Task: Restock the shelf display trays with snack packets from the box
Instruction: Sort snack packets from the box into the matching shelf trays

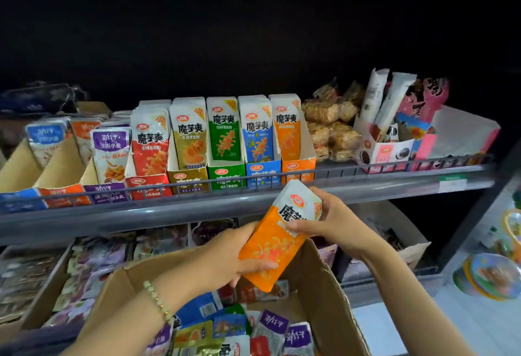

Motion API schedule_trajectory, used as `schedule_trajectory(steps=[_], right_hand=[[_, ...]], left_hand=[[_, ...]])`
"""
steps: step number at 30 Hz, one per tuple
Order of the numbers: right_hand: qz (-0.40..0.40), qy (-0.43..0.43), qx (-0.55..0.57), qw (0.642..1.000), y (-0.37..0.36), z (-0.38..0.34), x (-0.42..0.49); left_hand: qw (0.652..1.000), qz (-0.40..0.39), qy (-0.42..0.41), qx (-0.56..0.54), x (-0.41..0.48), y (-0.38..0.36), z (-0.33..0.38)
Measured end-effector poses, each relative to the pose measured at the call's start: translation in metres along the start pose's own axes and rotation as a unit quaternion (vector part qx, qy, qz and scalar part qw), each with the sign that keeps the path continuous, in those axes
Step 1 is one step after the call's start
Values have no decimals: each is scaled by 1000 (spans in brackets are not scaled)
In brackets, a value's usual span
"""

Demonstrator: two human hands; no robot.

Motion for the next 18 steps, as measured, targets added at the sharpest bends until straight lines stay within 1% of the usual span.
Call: schedule_trajectory(steps=[2,3,6,8,10,13,15,18], right_hand=[[-41,-12,-11,999,9,-11,3],[-48,-15,-16,999,15,-19,6],[-32,-9,-52,998,37,-48,17],[14,13,-81,996,56,-71,24],[85,37,-110,990,76,-93,30],[183,67,-125,973,102,-114,40],[230,82,-147,958,114,-119,50],[246,86,-222,940,119,-117,72]], left_hand=[[998,-11,-11,58,5,10,14],[997,-10,-18,78,9,17,22],[993,11,-37,108,30,37,45],[991,40,-63,107,49,51,61],[988,90,-84,95,68,67,74],[971,161,-79,161,91,86,80],[961,162,-55,216,103,89,75],[946,129,-55,293,114,84,71]])
Point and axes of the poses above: each hand's wrist, its own x-axis towards the middle knuckle, its own y-axis out of the back of the hand, z = x × y, the point moved 3 cm from there along x, towards the middle knuckle, and after that the axes turned 5 degrees about -x, right-handed, at the moved point
